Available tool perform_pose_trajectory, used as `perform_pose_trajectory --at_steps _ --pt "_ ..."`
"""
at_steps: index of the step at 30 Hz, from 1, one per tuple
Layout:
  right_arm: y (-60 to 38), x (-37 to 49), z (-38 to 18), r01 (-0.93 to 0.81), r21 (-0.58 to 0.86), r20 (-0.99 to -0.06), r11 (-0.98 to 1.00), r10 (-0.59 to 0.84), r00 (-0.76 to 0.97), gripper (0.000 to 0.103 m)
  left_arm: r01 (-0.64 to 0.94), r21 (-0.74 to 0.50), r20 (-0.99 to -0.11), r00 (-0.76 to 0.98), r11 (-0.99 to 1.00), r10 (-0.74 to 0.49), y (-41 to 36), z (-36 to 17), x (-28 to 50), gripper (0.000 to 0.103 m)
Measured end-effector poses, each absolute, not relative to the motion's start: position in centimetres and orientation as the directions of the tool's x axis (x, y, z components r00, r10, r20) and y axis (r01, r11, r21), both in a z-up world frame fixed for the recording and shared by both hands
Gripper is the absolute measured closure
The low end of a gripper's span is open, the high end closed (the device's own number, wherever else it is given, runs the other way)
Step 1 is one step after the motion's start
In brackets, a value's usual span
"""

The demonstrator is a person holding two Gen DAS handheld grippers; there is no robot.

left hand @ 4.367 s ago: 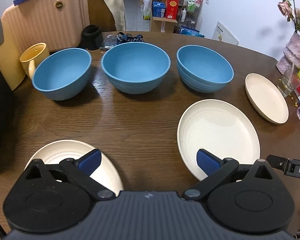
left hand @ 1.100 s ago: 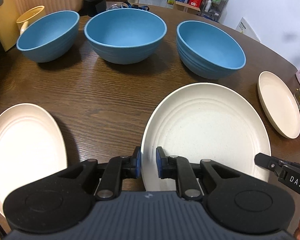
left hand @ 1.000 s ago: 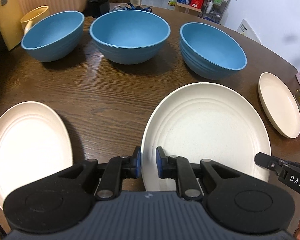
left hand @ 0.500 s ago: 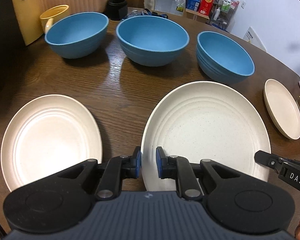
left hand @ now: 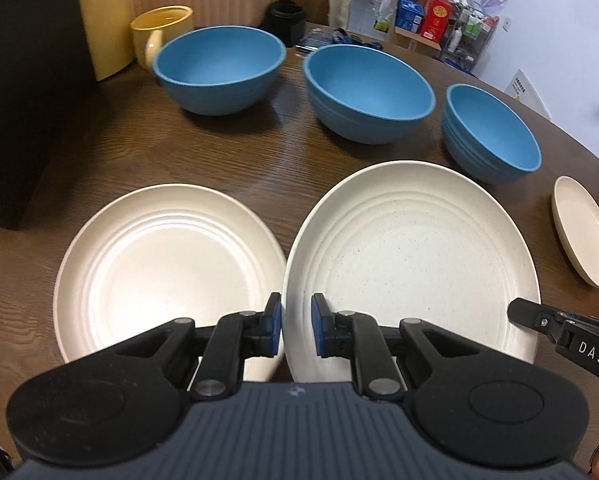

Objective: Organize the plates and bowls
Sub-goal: 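Slide the left gripper's plate over the right gripper's plate while the right gripper holds it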

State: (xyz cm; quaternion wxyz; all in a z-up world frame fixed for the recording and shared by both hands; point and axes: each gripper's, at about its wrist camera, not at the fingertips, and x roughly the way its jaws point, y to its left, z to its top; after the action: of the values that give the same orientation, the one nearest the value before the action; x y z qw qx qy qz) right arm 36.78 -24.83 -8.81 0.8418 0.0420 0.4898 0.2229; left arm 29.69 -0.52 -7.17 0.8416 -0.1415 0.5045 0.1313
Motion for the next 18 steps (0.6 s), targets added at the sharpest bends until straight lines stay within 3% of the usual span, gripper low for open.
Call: perform_pose_trajectory --at_steps 18 --pt "-17.8 35.4 -7.9 -0.400 0.285 -0.808 0.871 0.443 0.389 0.095 -0.427 -0.105 -0.886 0.449 0.898 0.110 6.2 -6.4 27.2 0.087"
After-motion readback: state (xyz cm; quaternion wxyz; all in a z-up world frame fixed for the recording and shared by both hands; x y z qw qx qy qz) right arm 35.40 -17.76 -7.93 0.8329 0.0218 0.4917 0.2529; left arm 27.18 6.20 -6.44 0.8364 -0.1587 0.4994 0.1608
